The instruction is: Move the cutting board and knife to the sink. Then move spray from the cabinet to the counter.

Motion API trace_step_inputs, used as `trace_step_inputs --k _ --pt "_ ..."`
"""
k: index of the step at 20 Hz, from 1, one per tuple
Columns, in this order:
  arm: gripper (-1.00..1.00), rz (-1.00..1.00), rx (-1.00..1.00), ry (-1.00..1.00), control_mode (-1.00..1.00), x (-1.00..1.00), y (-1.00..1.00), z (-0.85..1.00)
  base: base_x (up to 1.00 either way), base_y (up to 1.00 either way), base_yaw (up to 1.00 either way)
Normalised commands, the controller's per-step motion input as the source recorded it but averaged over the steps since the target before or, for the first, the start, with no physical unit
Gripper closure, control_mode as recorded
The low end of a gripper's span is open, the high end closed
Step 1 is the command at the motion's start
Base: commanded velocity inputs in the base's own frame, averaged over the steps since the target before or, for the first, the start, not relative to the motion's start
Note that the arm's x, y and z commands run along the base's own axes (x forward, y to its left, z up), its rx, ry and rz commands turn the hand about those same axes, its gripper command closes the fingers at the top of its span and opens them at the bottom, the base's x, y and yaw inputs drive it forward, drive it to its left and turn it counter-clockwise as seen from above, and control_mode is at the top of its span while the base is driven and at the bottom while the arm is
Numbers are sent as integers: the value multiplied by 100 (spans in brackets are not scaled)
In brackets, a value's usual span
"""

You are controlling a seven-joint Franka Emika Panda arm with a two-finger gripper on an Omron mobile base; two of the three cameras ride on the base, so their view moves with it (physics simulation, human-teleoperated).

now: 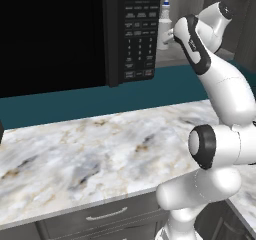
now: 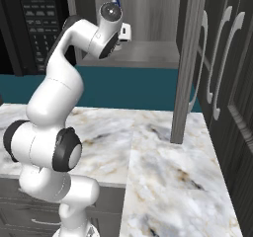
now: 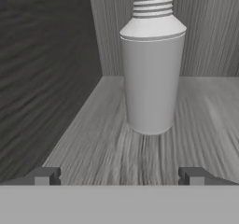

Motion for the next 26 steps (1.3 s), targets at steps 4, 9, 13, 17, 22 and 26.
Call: trace_step_inputs --k 4,9,13,17,22,26 --pt "-100 0 0 0 -100 22 0 -2 0 0 0" --pt "-100 0 0 0 -100 20 0 0 0 0 0" --pt "-100 0 0 0 -100 13 0 0 0 0 0" --pt "-100 0 0 0 -100 11 0 0 0 0 0" --pt "-100 0 0 0 -100 13 0 0 0 0 0" --pt "-100 0 0 0 -100 14 0 0 0 0 0"
